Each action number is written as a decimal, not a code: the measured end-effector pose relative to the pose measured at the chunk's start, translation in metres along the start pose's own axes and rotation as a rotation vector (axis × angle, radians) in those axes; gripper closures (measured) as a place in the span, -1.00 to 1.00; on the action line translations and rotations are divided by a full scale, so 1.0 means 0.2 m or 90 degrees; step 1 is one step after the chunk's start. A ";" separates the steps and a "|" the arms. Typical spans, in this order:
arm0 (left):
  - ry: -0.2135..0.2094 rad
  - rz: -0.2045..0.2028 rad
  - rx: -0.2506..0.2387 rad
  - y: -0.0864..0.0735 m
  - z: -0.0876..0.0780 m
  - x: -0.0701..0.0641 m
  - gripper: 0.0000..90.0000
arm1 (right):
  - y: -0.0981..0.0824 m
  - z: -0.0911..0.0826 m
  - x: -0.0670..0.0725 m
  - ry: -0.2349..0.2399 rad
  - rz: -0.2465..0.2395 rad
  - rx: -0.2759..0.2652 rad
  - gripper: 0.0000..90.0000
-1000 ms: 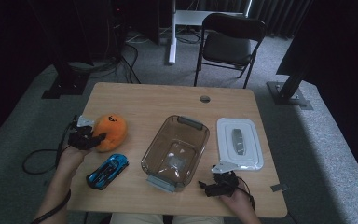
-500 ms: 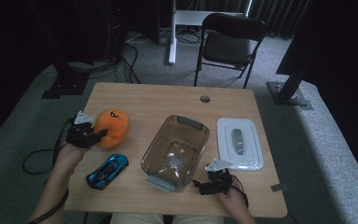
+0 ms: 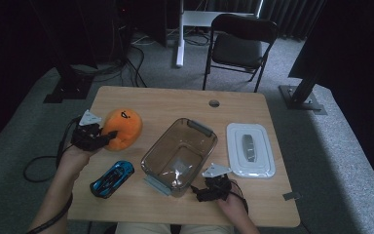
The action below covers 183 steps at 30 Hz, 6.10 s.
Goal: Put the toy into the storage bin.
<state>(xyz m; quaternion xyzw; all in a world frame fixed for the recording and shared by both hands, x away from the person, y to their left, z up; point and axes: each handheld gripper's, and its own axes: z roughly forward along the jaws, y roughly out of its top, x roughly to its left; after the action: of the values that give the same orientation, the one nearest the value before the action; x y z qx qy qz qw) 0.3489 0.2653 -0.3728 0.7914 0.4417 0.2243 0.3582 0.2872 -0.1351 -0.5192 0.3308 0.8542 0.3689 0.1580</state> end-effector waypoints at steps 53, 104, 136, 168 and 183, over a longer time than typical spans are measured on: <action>-0.159 0.112 0.017 0.42 0.32 -0.64 0.53 | -0.08 -0.03 -0.05 0.002 0.020 0.014 -0.74; -0.169 0.192 0.165 0.35 0.54 -0.79 0.39 | -0.08 -0.03 -0.05 0.006 0.022 0.013 -0.74; -0.168 0.265 0.274 0.33 0.65 -0.87 -0.24 | -0.08 -0.03 -0.05 0.006 0.023 0.013 -0.74; -0.220 0.194 0.202 0.32 0.47 -0.75 -0.65 | -0.08 -0.03 -0.06 0.007 0.024 0.012 -0.74; -0.221 0.165 0.153 0.28 0.33 -0.66 -0.79 | -0.08 -0.03 -0.06 0.006 0.023 0.012 -0.74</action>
<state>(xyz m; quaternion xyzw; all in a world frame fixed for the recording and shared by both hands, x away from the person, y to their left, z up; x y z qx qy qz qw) 0.3566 0.1081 -0.3771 0.9052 0.2917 0.0750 0.2998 0.2847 -0.1543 -0.5269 0.3457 0.8524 0.3648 0.1441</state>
